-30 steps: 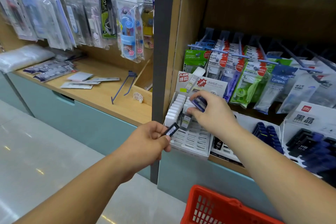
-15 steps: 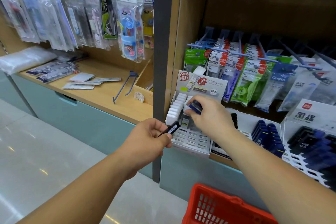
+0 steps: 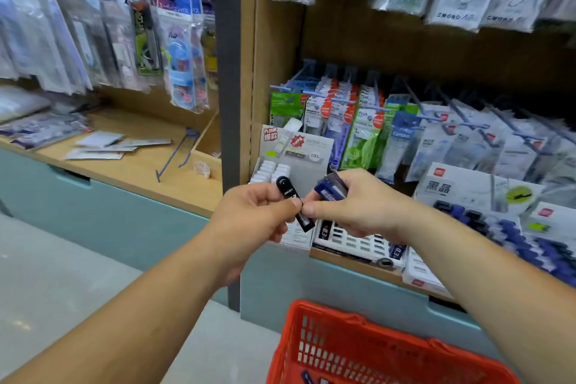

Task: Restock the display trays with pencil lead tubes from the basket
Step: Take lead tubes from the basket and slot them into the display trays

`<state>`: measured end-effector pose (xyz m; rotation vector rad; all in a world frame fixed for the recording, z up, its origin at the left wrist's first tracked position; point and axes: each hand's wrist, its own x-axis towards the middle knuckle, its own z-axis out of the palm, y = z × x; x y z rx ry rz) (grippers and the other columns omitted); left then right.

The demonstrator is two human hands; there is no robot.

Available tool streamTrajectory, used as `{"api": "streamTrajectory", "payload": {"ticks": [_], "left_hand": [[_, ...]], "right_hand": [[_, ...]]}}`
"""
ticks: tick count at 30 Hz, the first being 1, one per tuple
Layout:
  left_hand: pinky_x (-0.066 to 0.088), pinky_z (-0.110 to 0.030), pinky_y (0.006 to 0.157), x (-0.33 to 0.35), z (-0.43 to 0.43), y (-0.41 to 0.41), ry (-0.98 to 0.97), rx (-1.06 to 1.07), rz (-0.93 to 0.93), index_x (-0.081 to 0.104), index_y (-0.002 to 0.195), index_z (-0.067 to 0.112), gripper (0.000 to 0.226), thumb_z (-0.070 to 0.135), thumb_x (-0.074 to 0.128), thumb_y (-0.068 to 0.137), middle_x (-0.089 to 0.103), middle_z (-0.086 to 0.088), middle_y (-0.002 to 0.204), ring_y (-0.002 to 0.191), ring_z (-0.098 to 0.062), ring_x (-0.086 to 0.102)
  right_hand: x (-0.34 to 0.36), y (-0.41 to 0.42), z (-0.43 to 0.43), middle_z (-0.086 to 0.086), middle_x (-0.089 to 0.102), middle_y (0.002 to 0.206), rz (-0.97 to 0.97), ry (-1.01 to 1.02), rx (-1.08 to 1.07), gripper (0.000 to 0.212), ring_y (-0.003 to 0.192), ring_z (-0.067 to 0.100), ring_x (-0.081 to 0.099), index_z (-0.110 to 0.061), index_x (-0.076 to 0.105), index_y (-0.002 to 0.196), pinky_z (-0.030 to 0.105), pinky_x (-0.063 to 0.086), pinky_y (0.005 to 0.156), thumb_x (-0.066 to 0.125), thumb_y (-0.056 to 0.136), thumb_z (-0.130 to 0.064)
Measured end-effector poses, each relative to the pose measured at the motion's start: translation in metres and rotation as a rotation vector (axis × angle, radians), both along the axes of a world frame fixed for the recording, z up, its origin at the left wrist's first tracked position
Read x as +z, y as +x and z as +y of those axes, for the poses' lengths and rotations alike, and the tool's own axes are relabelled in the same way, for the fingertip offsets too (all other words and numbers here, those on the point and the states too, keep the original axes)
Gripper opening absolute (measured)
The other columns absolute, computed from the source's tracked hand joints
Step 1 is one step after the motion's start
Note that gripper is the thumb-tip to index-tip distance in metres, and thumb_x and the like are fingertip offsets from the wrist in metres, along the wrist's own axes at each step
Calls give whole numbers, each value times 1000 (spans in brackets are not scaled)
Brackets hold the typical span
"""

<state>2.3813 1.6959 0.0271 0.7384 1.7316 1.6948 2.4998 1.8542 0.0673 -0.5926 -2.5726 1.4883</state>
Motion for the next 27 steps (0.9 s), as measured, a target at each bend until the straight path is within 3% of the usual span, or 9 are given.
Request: {"api": "streamTrajectory", "payload": {"ticks": [3, 6, 9, 13, 15, 17, 21, 24, 27], "left_hand": [[52, -31, 59, -2, 14, 14, -29, -15, 61, 65, 90, -1, 23, 20, 69, 98, 66, -10, 72, 65, -16, 61], [62, -42, 76, -5, 26, 28, -70, -158, 8, 61, 110, 6, 16, 21, 55, 107, 79, -9, 97, 89, -28, 77], [64, -43, 70, -7, 39, 39, -69, -265, 1, 60, 117, 13, 15, 22, 53, 108, 78, -12, 98, 78, -33, 77], [59, -30, 59, -18, 58, 44, -84, -234, 128, 67, 110, 7, 11, 12, 61, 103, 70, -27, 98, 65, -21, 69], [56, -24, 58, -24, 63, 42, -76, -181, 124, 69, 107, 10, 13, 2, 63, 99, 67, -25, 88, 63, -17, 68], [57, -27, 57, -29, 69, 34, -85, -63, 110, 68, 105, 11, 16, -2, 64, 97, 67, -16, 80, 60, -15, 68], [58, -37, 63, -47, 71, 15, -199, 69, 289, 70, 93, 19, 15, 5, 67, 93, 66, -3, 74, 60, -15, 63], [53, -27, 58, -58, 71, 13, -257, 42, 362, 69, 91, 20, 15, 5, 68, 90, 64, 2, 75, 53, -6, 57], [48, -18, 55, -65, 71, 15, -304, 10, 409, 68, 94, 19, 13, 7, 70, 89, 66, 3, 79, 53, -3, 54]], "right_hand": [[4, 29, 9, 8, 73, 73, 14, -26, -105, 15, 37, 7, 37, -5, 74, 99, 18, 29, 37, 76, 92, -18], [6, 47, 25, 11, 76, 82, 73, -24, -212, 14, 40, 12, 33, -11, 75, 99, 20, 27, 40, 76, 92, -23], [6, 49, 37, 2, 69, 71, 119, -13, -224, 15, 40, 12, 35, -16, 76, 101, 20, 28, 40, 80, 89, -24], [-5, 39, 48, -5, 60, 65, 117, 99, -200, 20, 39, 0, 42, -12, 74, 101, 16, 34, 40, 82, 86, -22], [-14, 35, 58, -7, 60, 62, 128, 106, -212, 17, 40, 0, 44, -16, 75, 97, 17, 35, 41, 83, 85, -24], [-20, 33, 69, -9, 65, 62, 158, 92, -270, 14, 41, -1, 48, -21, 76, 94, 16, 37, 43, 85, 83, -24], [-30, 30, 84, -4, 70, 77, 203, 162, -387, 20, 53, 1, 57, -24, 72, 92, 25, 45, 56, 88, 80, -24], [-43, 23, 89, 6, 72, 84, 183, 291, -404, 22, 79, 23, 68, -18, 71, 89, 40, 58, 79, 89, 78, -25], [-55, 17, 90, 1, 71, 84, 170, 290, -402, 22, 84, 22, 68, -20, 70, 87, 40, 57, 83, 89, 77, -26]]}}
